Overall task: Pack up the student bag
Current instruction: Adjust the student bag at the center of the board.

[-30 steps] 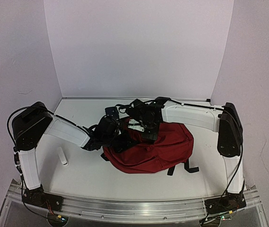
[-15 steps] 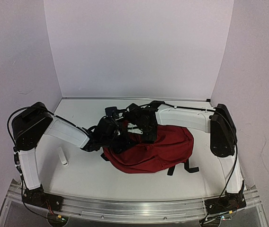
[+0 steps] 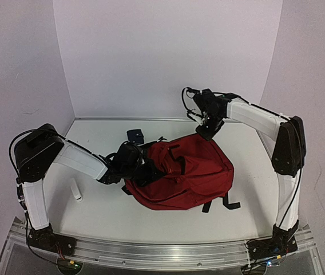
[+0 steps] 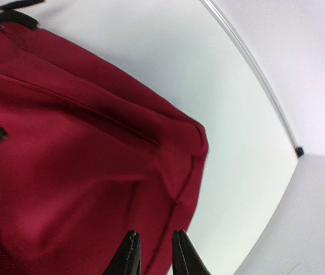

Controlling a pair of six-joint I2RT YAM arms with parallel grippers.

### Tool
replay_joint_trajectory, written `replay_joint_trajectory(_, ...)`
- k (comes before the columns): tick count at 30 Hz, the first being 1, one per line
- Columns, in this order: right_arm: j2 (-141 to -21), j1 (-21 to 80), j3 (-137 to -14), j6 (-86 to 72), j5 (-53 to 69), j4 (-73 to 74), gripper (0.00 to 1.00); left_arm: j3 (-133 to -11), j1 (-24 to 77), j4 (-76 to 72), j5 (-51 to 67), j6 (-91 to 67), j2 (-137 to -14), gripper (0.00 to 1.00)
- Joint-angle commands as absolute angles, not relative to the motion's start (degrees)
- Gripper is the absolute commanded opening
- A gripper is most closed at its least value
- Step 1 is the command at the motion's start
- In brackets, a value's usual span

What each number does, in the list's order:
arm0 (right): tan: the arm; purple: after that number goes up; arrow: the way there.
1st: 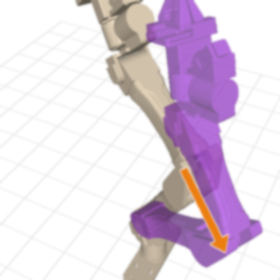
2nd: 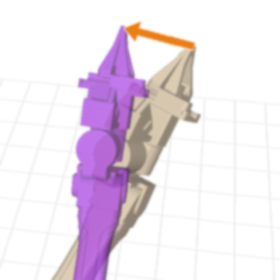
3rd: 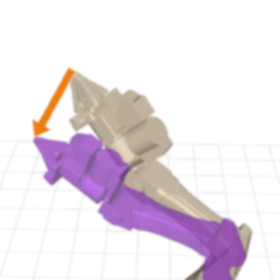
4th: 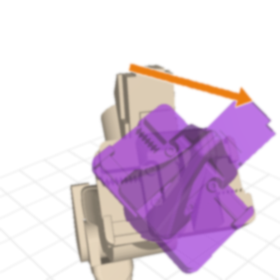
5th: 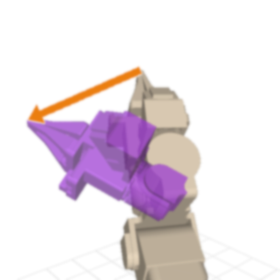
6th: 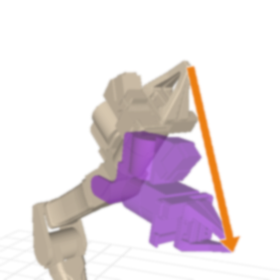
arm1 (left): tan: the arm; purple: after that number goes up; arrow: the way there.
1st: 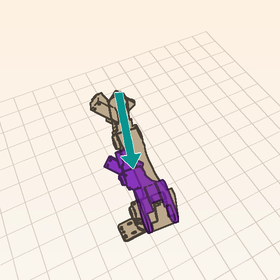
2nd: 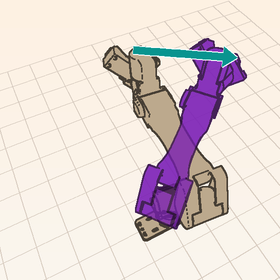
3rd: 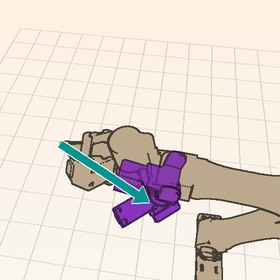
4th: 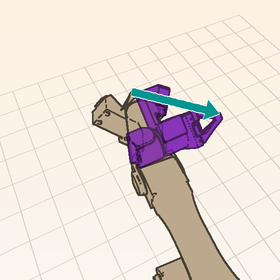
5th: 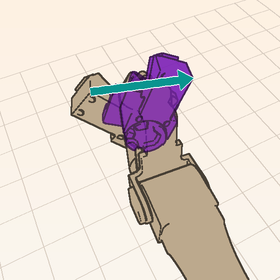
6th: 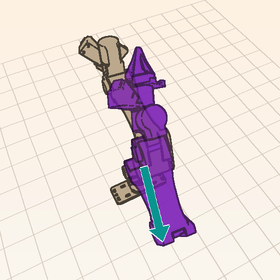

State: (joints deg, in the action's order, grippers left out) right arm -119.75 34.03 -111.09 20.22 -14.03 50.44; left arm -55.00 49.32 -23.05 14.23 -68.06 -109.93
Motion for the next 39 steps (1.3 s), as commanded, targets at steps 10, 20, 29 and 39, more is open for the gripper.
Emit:
replay_joint_trajectory(10, -119.65, 36.95, -121.85, 26.48, 4.46, 60.86, 0.47, -55.55, 48.36, -23.28, 14.81, -68.95, -113.53, 0.00)
replay_joint_trajectory(20, -131.02, 44.77, -130.65, 32.47, -3.60, 66.33, 0.46, -55.25, 48.35, -21.74, 14.06, -68.29, -112.18, 0.00)
replay_joint_trajectory(29, -133.64, 46.85, -128.30, 34.27, -8.91, 66.47, 0.43, -55.33, 48.34, -21.84, 14.34, -68.36, -112.64, 0.00)
replay_joint_trajectory(39, -130.69, 47.19, -126.21, 34.70, -14.49, 66.09, 0.22, -55.19, 48.29, -21.05, 14.13, -68.18, -112.29, 0.00)
